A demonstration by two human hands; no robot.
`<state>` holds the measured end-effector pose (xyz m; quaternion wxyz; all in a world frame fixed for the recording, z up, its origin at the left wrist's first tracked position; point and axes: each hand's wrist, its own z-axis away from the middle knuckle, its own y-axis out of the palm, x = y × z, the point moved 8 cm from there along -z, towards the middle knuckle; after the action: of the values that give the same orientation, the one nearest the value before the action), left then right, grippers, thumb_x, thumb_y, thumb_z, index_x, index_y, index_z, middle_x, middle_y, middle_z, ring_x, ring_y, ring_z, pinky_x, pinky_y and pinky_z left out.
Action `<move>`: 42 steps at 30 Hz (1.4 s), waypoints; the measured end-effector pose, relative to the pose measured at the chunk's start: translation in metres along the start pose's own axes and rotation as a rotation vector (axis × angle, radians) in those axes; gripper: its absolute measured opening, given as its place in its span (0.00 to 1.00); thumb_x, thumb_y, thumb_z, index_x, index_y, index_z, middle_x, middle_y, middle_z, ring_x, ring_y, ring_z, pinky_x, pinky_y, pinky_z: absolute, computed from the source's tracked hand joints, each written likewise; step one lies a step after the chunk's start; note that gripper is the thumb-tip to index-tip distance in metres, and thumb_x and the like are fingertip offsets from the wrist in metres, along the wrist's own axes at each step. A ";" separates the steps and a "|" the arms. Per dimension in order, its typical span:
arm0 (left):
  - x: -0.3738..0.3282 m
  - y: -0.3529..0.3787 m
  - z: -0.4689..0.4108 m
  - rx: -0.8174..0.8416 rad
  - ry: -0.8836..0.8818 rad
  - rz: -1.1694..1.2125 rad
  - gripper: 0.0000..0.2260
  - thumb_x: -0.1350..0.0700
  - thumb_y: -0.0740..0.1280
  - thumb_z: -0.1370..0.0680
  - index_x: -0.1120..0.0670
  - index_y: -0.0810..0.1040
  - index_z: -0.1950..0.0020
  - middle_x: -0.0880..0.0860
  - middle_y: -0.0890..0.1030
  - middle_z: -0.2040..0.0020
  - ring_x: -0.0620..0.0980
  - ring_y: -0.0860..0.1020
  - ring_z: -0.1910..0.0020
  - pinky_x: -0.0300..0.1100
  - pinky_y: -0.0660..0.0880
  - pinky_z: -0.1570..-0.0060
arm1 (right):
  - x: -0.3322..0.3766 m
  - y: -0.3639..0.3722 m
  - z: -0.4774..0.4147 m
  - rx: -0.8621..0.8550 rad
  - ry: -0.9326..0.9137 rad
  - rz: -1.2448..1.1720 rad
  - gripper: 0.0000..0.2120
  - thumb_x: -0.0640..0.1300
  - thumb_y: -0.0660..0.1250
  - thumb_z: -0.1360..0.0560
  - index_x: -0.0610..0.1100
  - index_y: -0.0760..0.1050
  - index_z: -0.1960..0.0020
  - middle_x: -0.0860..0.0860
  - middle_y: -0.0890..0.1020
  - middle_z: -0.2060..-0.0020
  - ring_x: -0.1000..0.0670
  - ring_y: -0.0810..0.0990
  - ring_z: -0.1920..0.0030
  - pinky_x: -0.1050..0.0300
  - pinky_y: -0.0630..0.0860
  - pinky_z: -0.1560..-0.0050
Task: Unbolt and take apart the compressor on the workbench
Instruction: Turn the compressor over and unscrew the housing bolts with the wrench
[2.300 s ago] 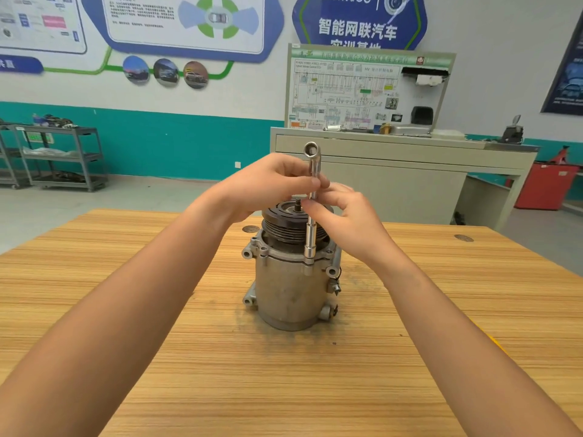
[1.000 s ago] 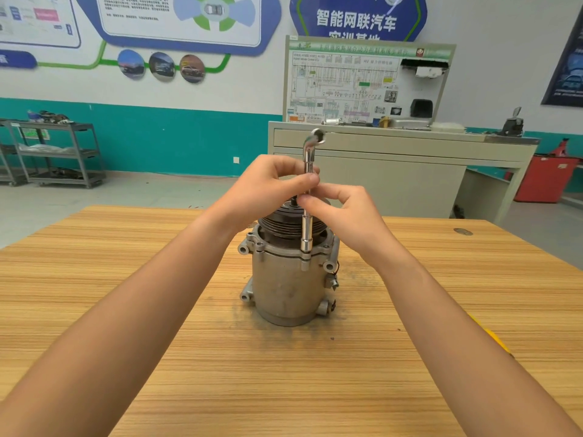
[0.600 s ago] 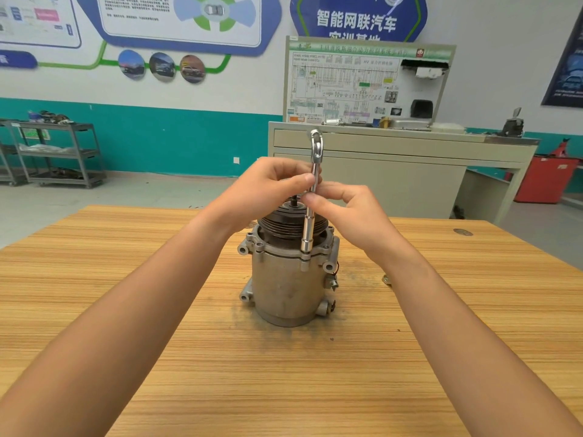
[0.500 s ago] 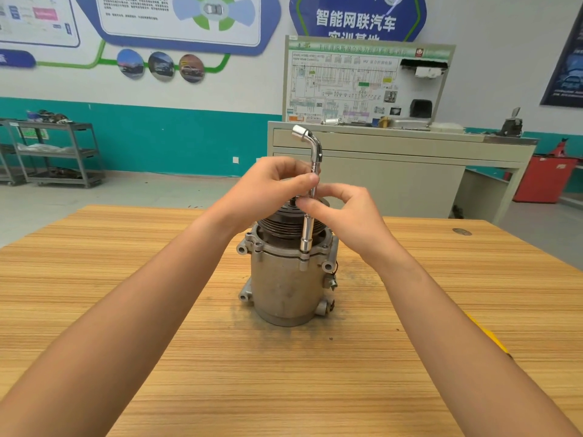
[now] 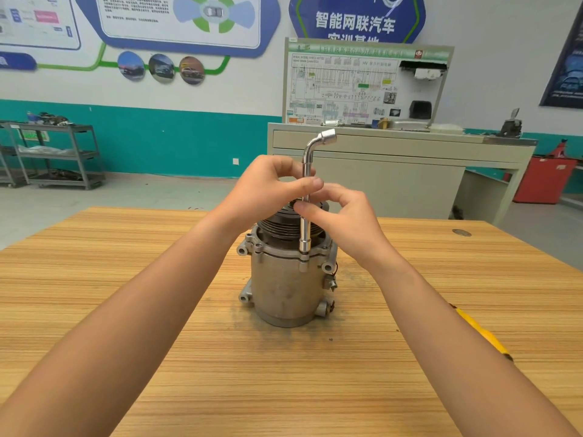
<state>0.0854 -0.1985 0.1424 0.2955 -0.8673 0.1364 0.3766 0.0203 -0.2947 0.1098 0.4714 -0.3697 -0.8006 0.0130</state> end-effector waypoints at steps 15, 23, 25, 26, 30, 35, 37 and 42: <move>-0.001 0.008 0.001 0.081 -0.003 0.004 0.04 0.55 0.66 0.22 0.50 0.78 0.49 0.41 0.80 0.50 0.35 0.78 0.50 0.36 0.73 0.43 | 0.005 0.004 0.003 0.005 -0.085 -0.037 0.05 0.41 0.69 0.27 0.45 0.81 0.51 0.60 0.78 0.55 0.66 0.73 0.49 0.81 0.64 0.55; -0.006 0.002 0.002 0.000 0.005 -0.043 0.04 0.56 0.70 0.26 0.54 0.83 0.53 0.45 0.84 0.60 0.39 0.81 0.59 0.37 0.78 0.53 | 0.001 -0.004 0.007 -0.099 -0.078 -0.074 0.05 0.44 0.72 0.29 0.51 0.80 0.54 0.60 0.79 0.56 0.72 0.73 0.54 0.81 0.65 0.56; -0.006 0.002 0.001 -0.021 0.019 -0.058 0.02 0.56 0.71 0.26 0.51 0.83 0.56 0.46 0.84 0.61 0.40 0.80 0.60 0.39 0.77 0.53 | 0.002 -0.004 0.007 -0.118 -0.102 -0.089 0.05 0.42 0.71 0.29 0.47 0.82 0.53 0.59 0.79 0.55 0.74 0.73 0.54 0.82 0.64 0.56; -0.006 0.004 0.002 0.013 0.026 -0.048 0.03 0.56 0.69 0.25 0.49 0.82 0.56 0.45 0.84 0.60 0.39 0.80 0.58 0.37 0.77 0.52 | 0.002 -0.003 0.006 -0.102 -0.105 -0.100 0.06 0.41 0.71 0.28 0.45 0.82 0.52 0.57 0.79 0.53 0.72 0.73 0.53 0.81 0.65 0.55; -0.001 0.006 0.006 0.139 0.008 0.002 0.08 0.59 0.65 0.22 0.48 0.81 0.52 0.43 0.83 0.52 0.38 0.80 0.50 0.30 0.74 0.48 | 0.004 0.001 0.002 0.013 -0.091 -0.103 0.09 0.40 0.67 0.25 0.42 0.80 0.46 0.57 0.79 0.50 0.59 0.73 0.41 0.73 0.67 0.44; 0.001 0.000 0.005 -0.040 -0.027 0.027 0.09 0.57 0.72 0.27 0.62 0.80 0.53 0.60 0.83 0.51 0.56 0.81 0.51 0.49 0.77 0.47 | 0.000 0.000 0.005 -0.086 -0.049 -0.055 0.05 0.47 0.71 0.29 0.51 0.80 0.53 0.57 0.81 0.53 0.64 0.75 0.50 0.78 0.68 0.53; 0.002 0.003 0.005 -0.015 -0.029 0.032 0.10 0.58 0.71 0.26 0.64 0.79 0.51 0.59 0.83 0.53 0.53 0.82 0.53 0.46 0.77 0.50 | 0.000 -0.001 0.006 -0.122 -0.062 -0.060 0.03 0.46 0.71 0.29 0.52 0.79 0.57 0.60 0.79 0.54 0.65 0.75 0.51 0.77 0.68 0.53; 0.004 0.011 0.007 0.223 -0.039 0.069 0.10 0.62 0.63 0.21 0.48 0.81 0.53 0.40 0.83 0.52 0.36 0.80 0.51 0.28 0.74 0.50 | 0.004 0.003 0.004 -0.036 -0.113 -0.060 0.05 0.42 0.67 0.26 0.49 0.80 0.51 0.65 0.75 0.51 0.63 0.68 0.41 0.81 0.60 0.47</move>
<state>0.0787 -0.2029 0.1311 0.3795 -0.8164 0.2015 0.3859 0.0184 -0.2888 0.1092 0.4190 -0.3525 -0.8368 0.0052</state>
